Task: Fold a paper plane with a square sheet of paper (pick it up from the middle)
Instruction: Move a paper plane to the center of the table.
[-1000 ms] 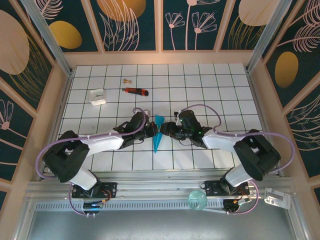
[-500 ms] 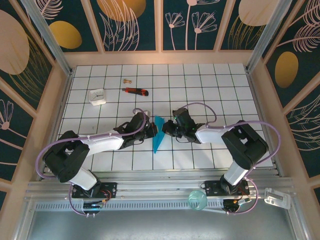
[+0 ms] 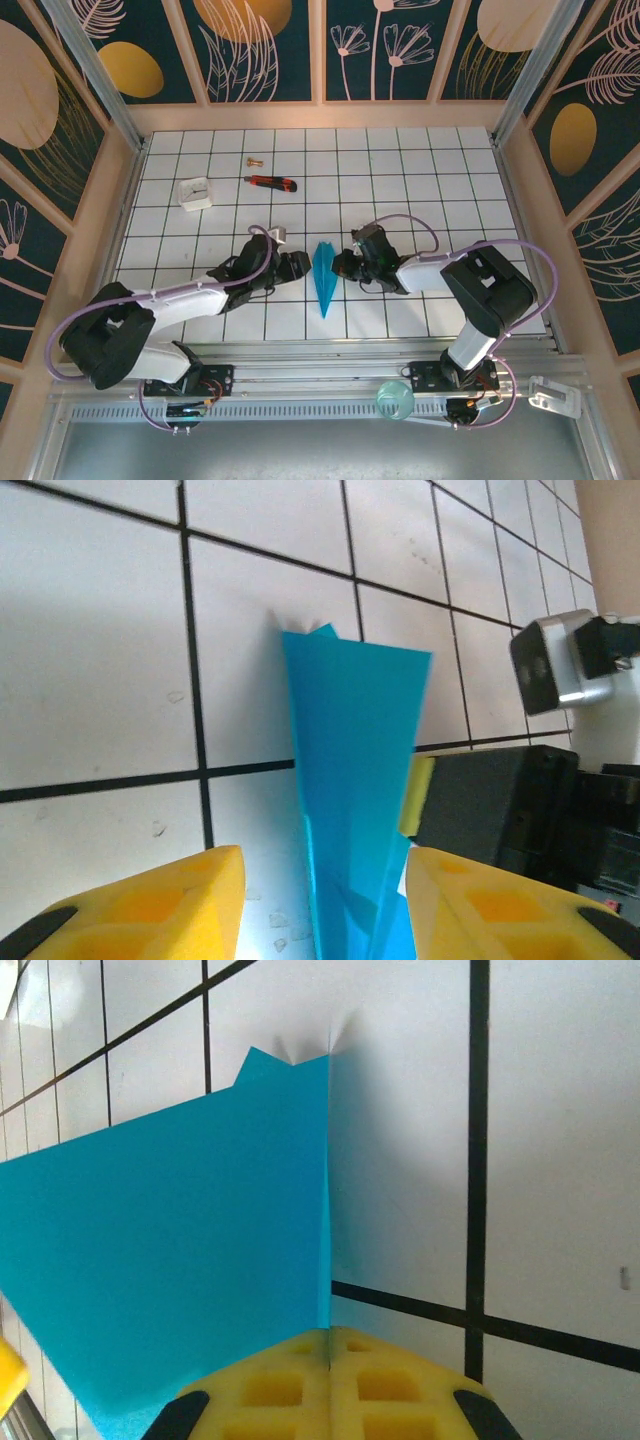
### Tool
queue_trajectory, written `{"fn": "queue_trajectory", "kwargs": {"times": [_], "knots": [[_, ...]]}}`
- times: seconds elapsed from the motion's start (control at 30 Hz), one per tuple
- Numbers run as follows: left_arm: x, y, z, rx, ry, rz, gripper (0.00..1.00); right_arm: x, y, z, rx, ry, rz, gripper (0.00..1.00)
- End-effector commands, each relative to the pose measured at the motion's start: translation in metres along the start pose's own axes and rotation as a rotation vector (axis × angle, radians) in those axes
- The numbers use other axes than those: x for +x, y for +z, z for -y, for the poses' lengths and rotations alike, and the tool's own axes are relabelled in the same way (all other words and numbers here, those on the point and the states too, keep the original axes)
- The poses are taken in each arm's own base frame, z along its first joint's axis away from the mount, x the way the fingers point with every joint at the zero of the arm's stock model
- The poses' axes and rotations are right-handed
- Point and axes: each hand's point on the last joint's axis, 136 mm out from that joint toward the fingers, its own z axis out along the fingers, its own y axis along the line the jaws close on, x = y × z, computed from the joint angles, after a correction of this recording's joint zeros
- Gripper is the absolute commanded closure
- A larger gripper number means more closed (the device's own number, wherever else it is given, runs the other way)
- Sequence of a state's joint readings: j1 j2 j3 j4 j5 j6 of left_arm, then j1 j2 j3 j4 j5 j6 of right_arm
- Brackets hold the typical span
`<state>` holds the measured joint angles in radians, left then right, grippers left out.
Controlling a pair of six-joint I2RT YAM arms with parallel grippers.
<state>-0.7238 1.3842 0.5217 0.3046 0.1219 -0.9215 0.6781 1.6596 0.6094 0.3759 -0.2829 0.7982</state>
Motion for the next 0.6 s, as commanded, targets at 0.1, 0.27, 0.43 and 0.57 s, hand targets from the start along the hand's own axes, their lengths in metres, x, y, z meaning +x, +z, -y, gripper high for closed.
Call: {"fn": "queue_trajectory", "kwargs": {"times": [0.1, 0.27, 0.43, 0.57], "knots": [[0.017, 0.016, 0.007, 0.11, -0.116, -0.09, 0.55, 0.0, 0.003, 0.006, -0.017, 0.013, 0.005, 1.0], [0.021, 0.026, 0.017, 0.159, -0.126, -0.132, 0.52, 0.001, 0.004, 0.008, -0.011, 0.014, 0.004, 1.0], [0.024, 0.041, 0.015, 0.142, -0.102, -0.166, 0.51, 0.002, 0.005, 0.009, -0.01, 0.014, 0.001, 1.0], [0.023, 0.05, 0.013, 0.129, -0.101, -0.172, 0.57, 0.003, 0.005, 0.01, -0.007, 0.016, -0.003, 1.0]]}}
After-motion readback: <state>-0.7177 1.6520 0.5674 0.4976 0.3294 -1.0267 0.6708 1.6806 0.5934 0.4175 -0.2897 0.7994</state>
